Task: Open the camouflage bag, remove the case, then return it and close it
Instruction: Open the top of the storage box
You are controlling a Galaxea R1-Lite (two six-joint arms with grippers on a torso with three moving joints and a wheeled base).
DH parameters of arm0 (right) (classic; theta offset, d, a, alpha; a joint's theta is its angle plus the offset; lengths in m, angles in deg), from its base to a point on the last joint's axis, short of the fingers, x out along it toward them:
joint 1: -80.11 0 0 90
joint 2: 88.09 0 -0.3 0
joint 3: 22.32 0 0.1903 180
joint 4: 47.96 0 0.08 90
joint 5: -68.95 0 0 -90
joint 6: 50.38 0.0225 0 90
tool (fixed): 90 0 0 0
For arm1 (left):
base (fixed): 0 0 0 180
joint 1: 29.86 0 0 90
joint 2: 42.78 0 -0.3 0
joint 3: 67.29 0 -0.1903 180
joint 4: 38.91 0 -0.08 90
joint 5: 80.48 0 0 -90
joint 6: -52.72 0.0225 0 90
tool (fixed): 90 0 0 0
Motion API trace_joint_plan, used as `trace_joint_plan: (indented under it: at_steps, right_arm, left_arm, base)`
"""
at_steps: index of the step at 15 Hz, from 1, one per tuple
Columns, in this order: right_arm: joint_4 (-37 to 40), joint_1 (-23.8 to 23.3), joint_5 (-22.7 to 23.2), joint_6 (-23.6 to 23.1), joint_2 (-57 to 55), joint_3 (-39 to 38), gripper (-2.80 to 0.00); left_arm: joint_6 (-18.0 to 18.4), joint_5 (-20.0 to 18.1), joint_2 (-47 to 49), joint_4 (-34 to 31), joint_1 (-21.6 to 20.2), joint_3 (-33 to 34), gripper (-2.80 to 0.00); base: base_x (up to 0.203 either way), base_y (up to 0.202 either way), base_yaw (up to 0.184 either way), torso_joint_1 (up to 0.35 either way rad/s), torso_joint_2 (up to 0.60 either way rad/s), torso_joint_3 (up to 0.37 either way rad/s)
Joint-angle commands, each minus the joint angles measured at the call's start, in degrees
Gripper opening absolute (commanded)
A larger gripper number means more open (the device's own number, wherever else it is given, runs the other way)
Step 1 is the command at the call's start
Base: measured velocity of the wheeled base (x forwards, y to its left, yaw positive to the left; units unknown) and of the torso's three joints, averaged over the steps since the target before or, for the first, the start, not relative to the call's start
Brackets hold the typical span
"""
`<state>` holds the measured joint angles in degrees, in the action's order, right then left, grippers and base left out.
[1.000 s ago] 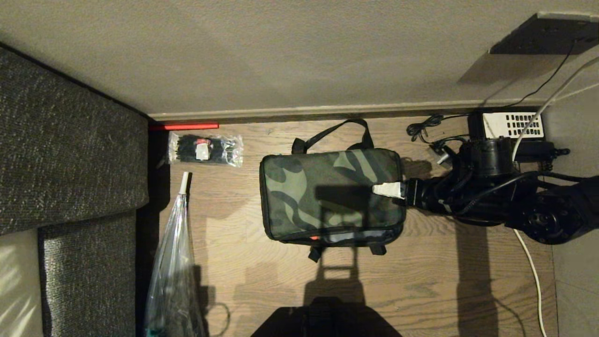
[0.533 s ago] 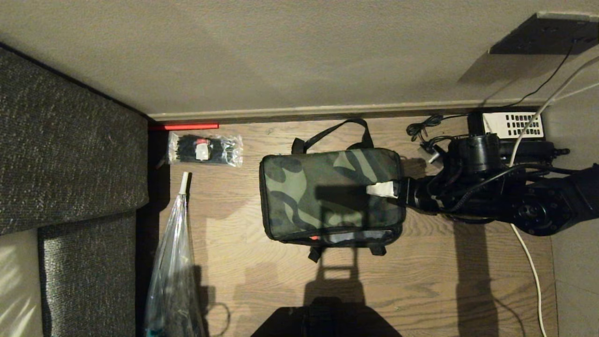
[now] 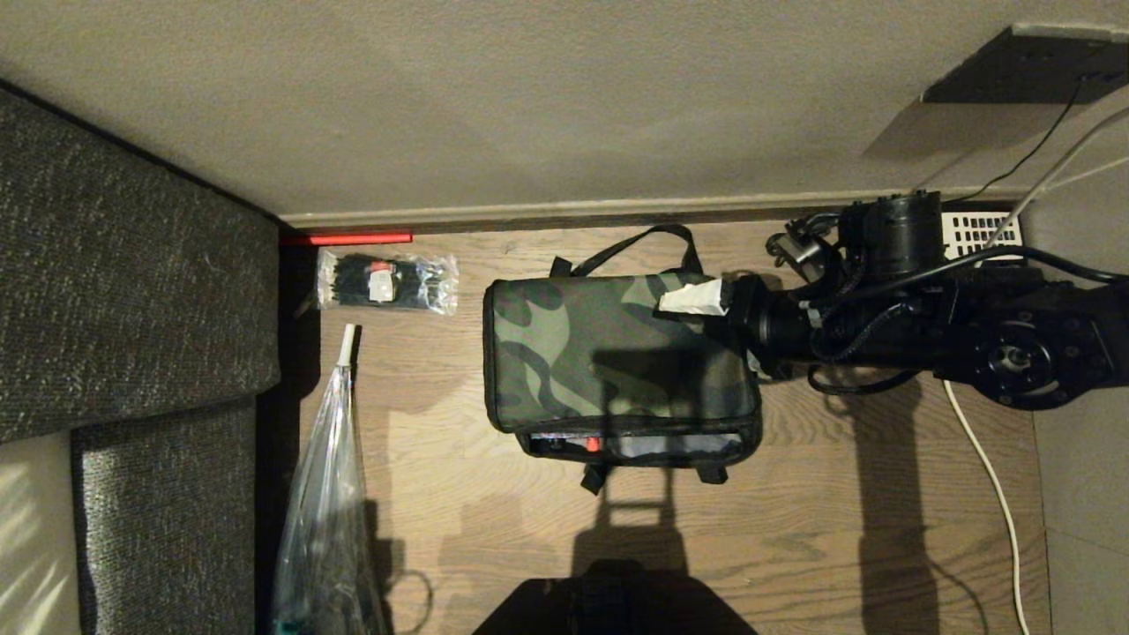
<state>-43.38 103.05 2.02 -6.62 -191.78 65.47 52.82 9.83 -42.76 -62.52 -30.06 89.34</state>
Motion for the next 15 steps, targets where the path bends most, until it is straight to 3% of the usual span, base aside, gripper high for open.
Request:
trace_joint_plan:
  at_steps: [1, 3, 7, 12, 15]
  right_arm:
    - [-0.26, 0.01, 0.57, 1.52, 0.31, 1.53, 0.00]
    - [-0.61, -0.03, 0.37, 1.96, 0.12, 2.74, 0.00]
    - [-0.65, -0.59, 0.92, 11.89, 0.65, 7.86, 0.00]
    - [-0.81, -1.83, 5.42, 16.90, 3.31, 9.05, 0.00]
    - [-2.73, -2.95, 6.15, 16.94, 3.67, 10.01, 0.00]
  left_arm:
    - [-0.01, 0.04, -0.02, 0.00, -0.06, 0.18, -2.80]
    - [-0.01, 0.04, -0.11, -0.02, -0.06, 0.18, -2.80]
    - [-0.01, 0.04, -0.02, 0.07, -0.06, 0.18, -2.80]
    - [-0.01, 0.04, -0.02, -0.02, -0.06, 0.18, -2.80]
    - [-0.01, 0.04, -0.02, 0.06, -0.06, 0.18, -2.80]
  base:
    - [0.000, 0.000, 0.000, 0.000, 0.00, 0.000]
    - [0.000, 0.000, 0.000, 0.000, 0.00, 0.000]
    - [0.000, 0.000, 0.000, 0.000, 0.00, 0.000]
    - [0.000, 0.000, 0.000, 0.000, 0.00, 0.000]
    - [0.000, 0.000, 0.000, 0.000, 0.00, 0.000]
